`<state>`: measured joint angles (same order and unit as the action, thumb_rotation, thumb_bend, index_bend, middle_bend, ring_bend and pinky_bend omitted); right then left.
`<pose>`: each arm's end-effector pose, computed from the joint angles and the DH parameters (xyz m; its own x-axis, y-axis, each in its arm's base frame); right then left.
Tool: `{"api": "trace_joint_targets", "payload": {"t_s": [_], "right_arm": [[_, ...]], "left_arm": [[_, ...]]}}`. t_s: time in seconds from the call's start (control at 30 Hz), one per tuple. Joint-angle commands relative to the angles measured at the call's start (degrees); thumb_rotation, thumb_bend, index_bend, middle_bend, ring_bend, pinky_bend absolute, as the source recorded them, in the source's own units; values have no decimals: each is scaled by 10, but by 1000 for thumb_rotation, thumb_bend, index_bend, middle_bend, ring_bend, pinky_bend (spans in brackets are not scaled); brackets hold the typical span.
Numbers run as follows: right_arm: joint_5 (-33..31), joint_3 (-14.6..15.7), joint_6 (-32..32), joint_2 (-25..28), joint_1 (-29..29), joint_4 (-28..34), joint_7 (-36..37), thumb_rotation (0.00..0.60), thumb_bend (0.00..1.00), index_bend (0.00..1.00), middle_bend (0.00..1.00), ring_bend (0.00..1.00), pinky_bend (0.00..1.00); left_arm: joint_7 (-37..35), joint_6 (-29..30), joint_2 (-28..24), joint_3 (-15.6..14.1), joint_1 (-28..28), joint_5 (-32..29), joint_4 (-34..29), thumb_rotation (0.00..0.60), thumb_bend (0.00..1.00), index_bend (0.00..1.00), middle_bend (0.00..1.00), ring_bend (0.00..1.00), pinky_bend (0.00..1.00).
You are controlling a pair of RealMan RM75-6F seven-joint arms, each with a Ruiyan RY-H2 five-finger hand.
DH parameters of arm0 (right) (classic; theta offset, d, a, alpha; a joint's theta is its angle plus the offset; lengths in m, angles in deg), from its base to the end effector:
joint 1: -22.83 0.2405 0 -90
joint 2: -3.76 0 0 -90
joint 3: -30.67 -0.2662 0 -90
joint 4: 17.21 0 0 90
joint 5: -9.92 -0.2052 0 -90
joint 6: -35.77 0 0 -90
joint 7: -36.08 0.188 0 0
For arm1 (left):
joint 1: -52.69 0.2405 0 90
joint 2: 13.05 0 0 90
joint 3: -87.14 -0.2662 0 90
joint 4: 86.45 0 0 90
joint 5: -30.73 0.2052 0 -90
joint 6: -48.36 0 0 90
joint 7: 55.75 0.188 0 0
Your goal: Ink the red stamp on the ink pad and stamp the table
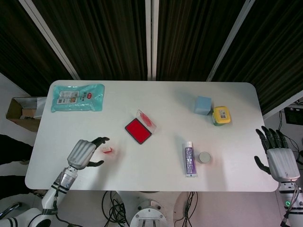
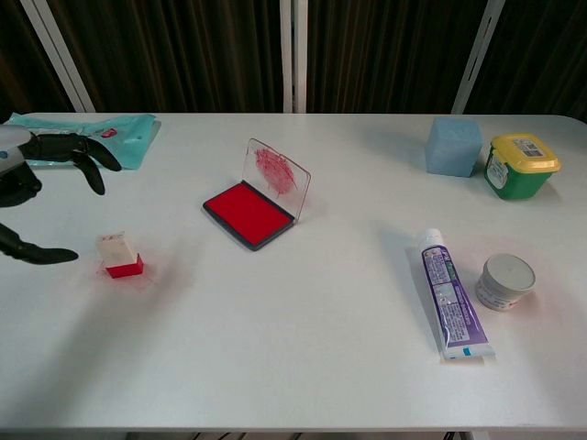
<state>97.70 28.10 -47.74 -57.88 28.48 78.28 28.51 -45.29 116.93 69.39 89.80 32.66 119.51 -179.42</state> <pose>-0.3039 -0.2276 0.1687 0.5068 -0.0227 0.8618 -0.8611 -0.0600 0.5048 -0.2068 0.2749 0.0112 0.3432 0.2153 0.9143 0.8954 -0.3689 -0.2492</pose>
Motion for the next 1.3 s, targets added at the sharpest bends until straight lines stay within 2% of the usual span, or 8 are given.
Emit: {"api": "trace_joint_targets", "payload": {"t_s": [0.03, 0.23, 0.5, 0.63, 1.3], "right_arm": [[0, 0, -3, 1, -2, 0, 1, 600, 224, 0, 0, 0, 0], [-4, -1, -4, 2, -4, -5, 8, 600, 226, 0, 0, 0, 0], [-5, 0, 1, 1, -2, -11, 12, 600, 225, 0, 0, 0, 0], [-5, 0, 1, -1, -2, -14, 13, 600, 229, 0, 0, 0, 0], [-10, 2, 10, -7, -2, -30, 25, 600, 233, 0, 0, 0, 0]], "left_arm": [[40, -17, 30, 7, -12, -24, 24, 600, 127, 247, 348, 953, 1000], [109, -33, 61, 17, -21, -74, 53, 600, 127, 247, 348, 953, 1000], [141, -60, 81, 27, -32, -139, 79, 600, 129, 276, 358, 953, 1000], [142, -78, 85, 29, -39, -163, 82, 600, 207, 307, 406, 956, 1000], [112, -97, 96, 25, -68, -176, 95, 600, 220, 401, 472, 960, 1000]]}}
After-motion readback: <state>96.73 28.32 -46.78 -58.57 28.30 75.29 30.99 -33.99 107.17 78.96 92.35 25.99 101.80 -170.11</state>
